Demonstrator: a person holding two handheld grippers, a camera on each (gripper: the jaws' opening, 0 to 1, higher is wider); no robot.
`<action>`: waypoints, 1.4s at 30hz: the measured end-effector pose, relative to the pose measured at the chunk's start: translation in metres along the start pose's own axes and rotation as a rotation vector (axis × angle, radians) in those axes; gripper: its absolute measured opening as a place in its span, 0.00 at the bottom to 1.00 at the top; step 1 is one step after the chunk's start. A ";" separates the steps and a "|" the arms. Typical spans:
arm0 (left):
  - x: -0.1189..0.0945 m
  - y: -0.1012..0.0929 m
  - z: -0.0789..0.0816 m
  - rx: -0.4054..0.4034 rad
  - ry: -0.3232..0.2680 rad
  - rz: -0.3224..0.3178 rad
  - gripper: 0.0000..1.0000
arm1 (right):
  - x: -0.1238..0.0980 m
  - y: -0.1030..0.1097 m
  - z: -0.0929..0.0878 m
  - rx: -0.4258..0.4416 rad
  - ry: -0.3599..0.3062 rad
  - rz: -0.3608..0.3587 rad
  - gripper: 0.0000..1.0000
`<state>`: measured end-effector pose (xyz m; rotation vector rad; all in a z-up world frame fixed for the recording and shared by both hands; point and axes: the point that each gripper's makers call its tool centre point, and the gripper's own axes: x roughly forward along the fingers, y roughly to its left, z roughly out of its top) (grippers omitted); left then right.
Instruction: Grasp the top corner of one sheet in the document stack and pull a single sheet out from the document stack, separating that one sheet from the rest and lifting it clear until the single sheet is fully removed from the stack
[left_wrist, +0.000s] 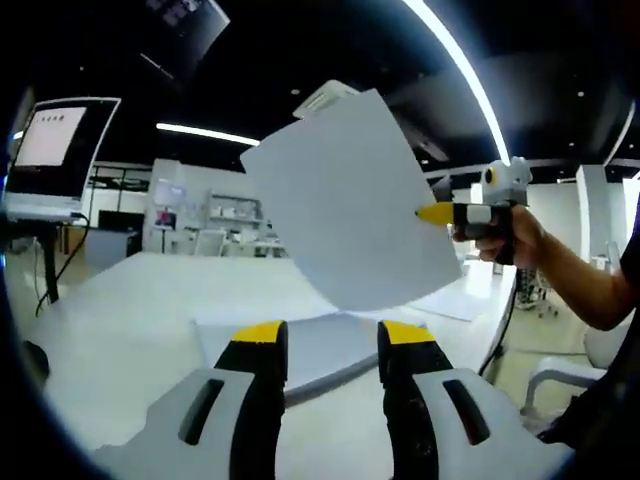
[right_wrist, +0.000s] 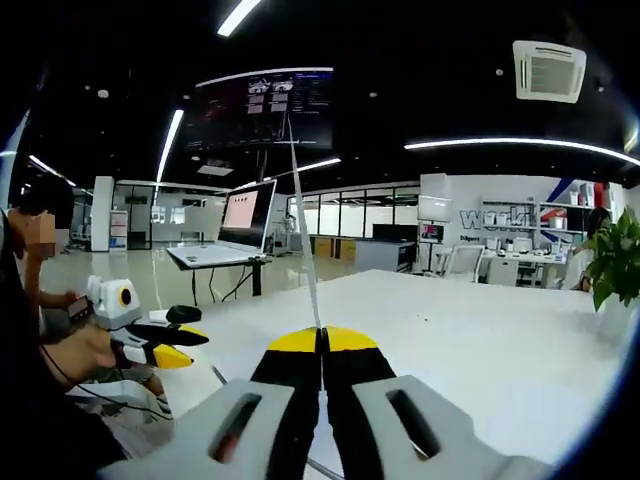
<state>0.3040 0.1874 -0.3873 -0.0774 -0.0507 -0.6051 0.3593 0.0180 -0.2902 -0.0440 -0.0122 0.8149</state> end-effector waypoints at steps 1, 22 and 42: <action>0.000 0.000 0.000 0.005 0.002 0.002 0.37 | -0.002 -0.002 0.002 0.004 -0.001 0.000 0.01; -0.013 -0.001 -0.006 0.145 0.086 -0.122 0.46 | -0.061 -0.042 0.011 -0.002 0.008 -0.082 0.01; -0.026 0.012 -0.021 0.145 0.164 -0.144 0.47 | -0.143 -0.119 0.034 0.234 -0.027 -0.215 0.01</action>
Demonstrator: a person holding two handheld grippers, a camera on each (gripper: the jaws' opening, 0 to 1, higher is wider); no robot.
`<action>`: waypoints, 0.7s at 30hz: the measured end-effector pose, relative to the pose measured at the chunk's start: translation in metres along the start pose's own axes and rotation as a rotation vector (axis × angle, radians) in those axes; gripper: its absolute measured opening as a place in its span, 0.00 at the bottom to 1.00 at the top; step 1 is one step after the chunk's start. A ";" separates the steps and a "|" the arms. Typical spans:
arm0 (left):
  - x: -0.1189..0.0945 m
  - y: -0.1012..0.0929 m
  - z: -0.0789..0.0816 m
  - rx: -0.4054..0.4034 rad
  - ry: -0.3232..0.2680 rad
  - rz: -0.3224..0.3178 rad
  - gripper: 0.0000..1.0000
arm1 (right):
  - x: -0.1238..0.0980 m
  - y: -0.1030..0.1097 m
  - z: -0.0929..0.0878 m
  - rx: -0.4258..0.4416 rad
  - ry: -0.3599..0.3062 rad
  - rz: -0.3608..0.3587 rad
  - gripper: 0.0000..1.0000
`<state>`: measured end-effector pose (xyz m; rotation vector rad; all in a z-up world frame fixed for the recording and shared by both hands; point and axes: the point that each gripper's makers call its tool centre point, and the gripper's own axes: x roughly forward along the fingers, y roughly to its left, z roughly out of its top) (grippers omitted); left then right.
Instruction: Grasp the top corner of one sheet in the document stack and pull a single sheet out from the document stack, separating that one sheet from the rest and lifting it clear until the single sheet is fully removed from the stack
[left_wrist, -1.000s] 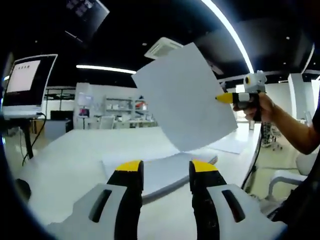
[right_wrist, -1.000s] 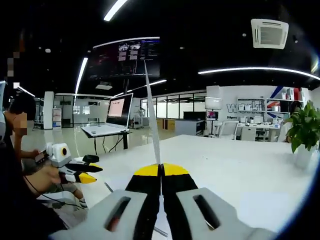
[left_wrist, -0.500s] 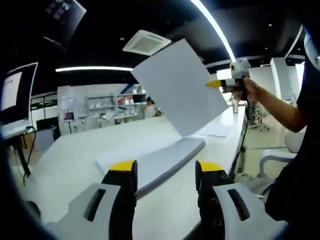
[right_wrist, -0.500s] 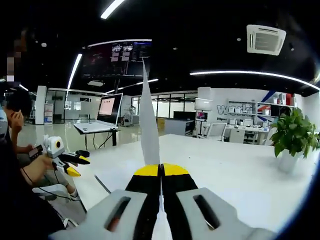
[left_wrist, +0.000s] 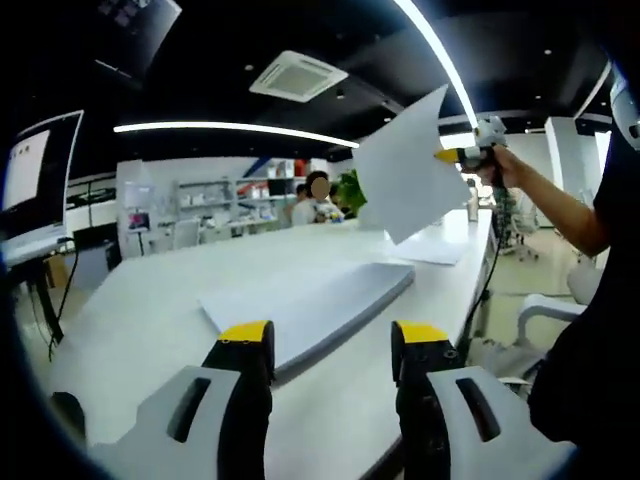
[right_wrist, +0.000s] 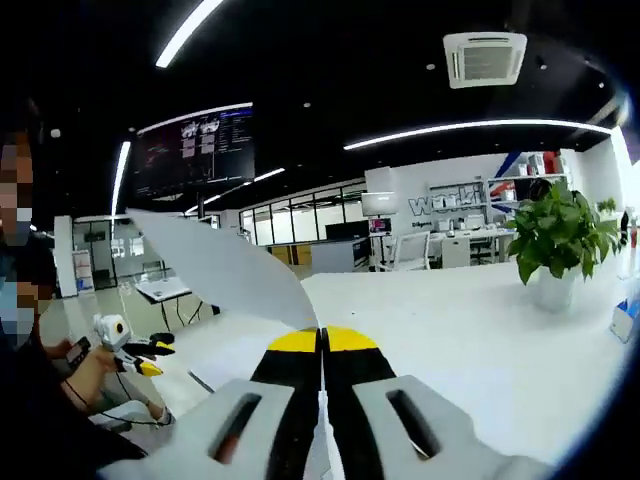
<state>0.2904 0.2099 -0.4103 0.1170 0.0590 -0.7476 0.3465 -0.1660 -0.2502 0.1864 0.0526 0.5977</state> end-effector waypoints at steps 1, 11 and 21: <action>0.001 -0.001 -0.001 0.001 0.003 -0.004 0.47 | -0.004 -0.007 -0.001 0.055 0.012 -0.010 0.01; 0.004 -0.007 -0.002 -0.007 0.000 -0.028 0.48 | -0.029 -0.067 -0.023 0.429 0.020 -0.072 0.01; -0.002 -0.002 0.000 -0.006 -0.002 -0.012 0.48 | -0.045 -0.106 -0.045 0.501 0.063 -0.094 0.01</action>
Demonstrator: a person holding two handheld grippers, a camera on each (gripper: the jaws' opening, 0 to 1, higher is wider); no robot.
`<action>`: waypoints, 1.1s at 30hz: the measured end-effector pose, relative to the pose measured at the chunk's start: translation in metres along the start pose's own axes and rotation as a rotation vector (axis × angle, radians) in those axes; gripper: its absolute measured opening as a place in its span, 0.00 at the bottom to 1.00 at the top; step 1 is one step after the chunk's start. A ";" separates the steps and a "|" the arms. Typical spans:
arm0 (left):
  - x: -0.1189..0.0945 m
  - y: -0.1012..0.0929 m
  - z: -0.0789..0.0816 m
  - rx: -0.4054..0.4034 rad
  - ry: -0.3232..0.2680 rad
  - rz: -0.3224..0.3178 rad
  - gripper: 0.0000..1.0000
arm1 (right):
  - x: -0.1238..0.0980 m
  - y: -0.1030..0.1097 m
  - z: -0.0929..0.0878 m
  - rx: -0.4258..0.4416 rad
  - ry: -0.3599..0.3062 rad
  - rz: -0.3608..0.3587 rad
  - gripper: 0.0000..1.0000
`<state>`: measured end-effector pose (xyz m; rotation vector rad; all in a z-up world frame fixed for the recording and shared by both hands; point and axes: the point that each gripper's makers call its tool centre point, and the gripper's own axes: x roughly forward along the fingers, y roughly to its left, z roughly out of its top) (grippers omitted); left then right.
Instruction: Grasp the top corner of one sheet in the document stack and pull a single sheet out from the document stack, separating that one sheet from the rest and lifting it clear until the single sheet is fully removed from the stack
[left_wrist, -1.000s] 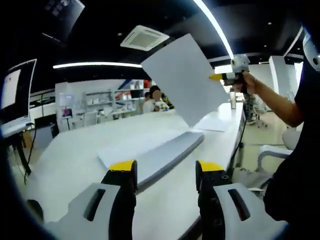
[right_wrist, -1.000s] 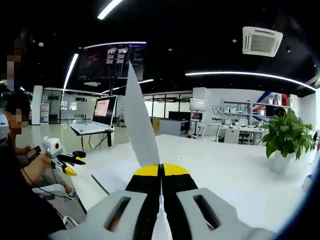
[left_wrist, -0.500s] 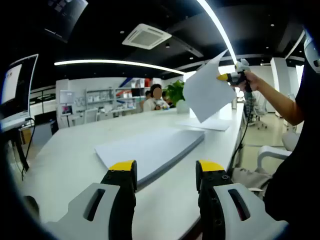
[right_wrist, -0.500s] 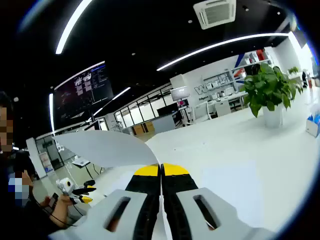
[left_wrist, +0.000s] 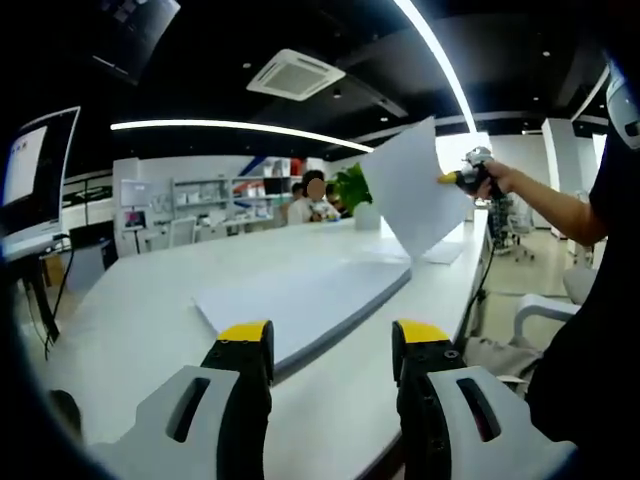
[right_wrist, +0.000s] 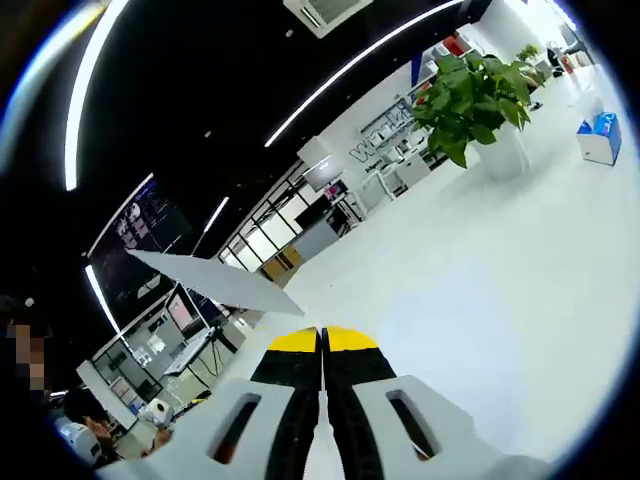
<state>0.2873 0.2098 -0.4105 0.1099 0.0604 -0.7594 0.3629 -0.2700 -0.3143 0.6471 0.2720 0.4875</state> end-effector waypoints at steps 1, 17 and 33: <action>0.000 0.000 0.000 0.003 0.001 0.000 0.48 | -0.001 -0.004 0.001 0.000 0.007 -0.003 0.01; -0.001 -0.006 -0.001 -0.005 0.011 -0.022 0.50 | 0.011 -0.035 -0.033 -0.016 0.276 -0.138 0.01; 0.000 -0.042 -0.005 0.107 0.066 -0.173 0.57 | 0.039 -0.042 -0.104 -0.428 0.546 -0.335 0.02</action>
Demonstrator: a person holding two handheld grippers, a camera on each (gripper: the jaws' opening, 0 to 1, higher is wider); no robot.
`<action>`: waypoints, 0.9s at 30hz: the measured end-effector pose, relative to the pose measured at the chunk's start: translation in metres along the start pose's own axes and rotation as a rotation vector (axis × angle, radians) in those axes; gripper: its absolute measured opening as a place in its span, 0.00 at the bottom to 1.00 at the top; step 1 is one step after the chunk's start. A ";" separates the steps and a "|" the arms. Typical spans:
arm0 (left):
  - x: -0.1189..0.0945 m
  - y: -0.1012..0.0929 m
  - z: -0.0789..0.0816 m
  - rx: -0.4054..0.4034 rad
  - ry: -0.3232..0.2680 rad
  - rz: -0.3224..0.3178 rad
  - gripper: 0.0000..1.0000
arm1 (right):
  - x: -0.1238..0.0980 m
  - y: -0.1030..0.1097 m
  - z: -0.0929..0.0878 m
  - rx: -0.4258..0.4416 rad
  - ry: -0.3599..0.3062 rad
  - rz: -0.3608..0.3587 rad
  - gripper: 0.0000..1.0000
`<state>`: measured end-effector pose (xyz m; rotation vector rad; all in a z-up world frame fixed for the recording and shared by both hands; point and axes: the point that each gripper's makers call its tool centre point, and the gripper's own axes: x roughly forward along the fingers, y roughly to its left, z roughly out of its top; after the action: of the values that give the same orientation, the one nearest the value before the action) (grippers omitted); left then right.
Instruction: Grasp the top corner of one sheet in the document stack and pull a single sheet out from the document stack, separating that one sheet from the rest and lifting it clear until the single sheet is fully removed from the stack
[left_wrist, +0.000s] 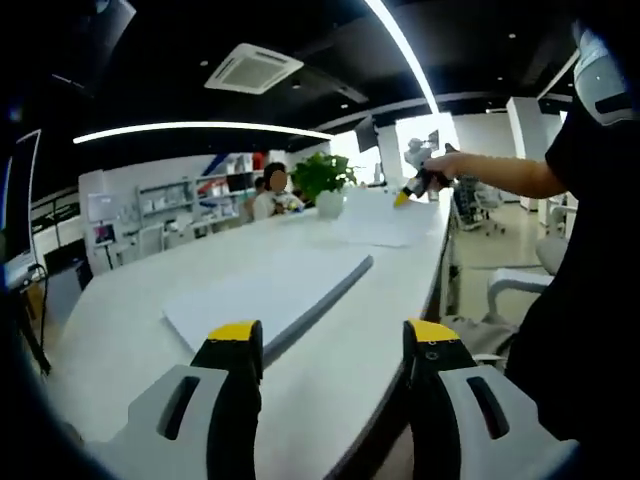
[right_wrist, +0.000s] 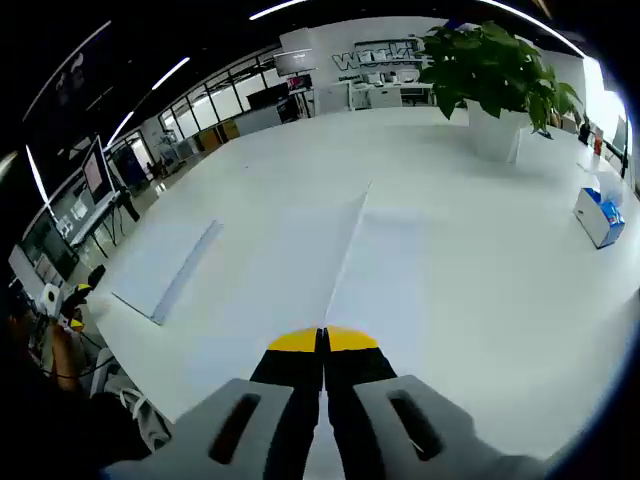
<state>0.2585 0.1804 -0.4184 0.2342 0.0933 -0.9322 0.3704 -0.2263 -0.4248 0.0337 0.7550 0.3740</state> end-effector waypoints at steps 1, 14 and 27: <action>0.000 -0.002 -0.002 0.003 0.007 -0.013 0.57 | 0.002 0.002 -0.001 -0.018 0.013 -0.004 0.02; -0.004 0.006 -0.010 -0.052 0.009 -0.016 0.57 | 0.023 -0.097 0.011 -0.200 0.052 -0.124 0.05; -0.004 0.006 -0.010 -0.053 0.007 -0.012 0.56 | 0.020 -0.095 0.010 -0.288 0.028 -0.097 0.18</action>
<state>0.2613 0.1895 -0.4262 0.1886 0.1260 -0.9394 0.4205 -0.3068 -0.4456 -0.2780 0.7221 0.3885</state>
